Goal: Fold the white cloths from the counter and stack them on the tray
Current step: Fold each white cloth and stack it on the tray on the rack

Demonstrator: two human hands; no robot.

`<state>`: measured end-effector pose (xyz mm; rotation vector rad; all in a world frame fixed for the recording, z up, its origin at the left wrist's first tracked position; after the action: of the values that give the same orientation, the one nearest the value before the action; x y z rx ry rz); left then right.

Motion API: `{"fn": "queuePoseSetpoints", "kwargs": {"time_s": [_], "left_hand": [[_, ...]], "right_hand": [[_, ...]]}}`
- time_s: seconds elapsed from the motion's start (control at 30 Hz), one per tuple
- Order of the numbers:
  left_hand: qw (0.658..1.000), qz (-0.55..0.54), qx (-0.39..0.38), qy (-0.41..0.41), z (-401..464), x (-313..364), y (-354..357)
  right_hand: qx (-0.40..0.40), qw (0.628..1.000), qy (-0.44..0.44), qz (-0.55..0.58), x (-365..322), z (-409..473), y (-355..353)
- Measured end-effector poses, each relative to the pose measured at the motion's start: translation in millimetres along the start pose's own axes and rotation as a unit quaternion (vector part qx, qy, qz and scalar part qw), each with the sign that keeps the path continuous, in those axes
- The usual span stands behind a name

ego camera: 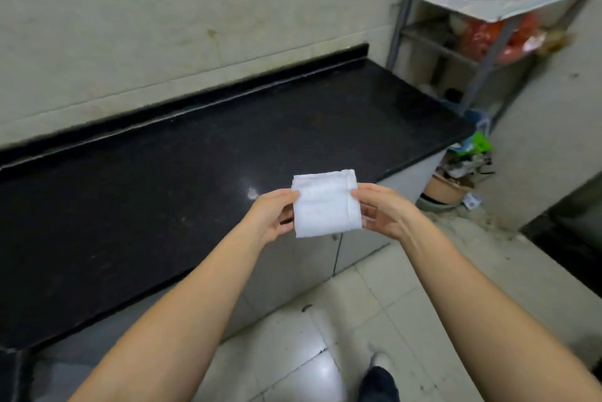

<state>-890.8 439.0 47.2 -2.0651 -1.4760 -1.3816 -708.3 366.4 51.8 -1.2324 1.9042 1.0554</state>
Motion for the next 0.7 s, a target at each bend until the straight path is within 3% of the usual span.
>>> {"fn": "queuePoseSetpoints", "kwargs": {"time_s": [0.2, 0.4, 0.7], "left_hand": [[0.993, 0.068, -0.093, -0.037, 78, -7, 187], [0.983, 0.061, -0.165, -0.049, 137, -17, 360], [0.983, 0.055, -0.178, -0.003, 238, 46, 464]], "right_hand": [[0.102, 0.992, -0.034, 0.061, -37, -61, -179], [0.160, 0.984, -0.052, 0.051, -94, -113, -334], [0.168, 0.979, -0.099, 0.056, -190, -73, -440]]}}
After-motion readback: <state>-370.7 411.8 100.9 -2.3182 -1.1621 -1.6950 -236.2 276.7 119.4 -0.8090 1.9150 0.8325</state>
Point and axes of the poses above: each hand's wrist, its own z-axis towards the middle knuckle, its own y-axis out of the palm, x = y × z, the point moved 9 cm from there along z, towards the middle knuckle, and after that the axes turned 13 degrees about -x, right-handed, at the moved point
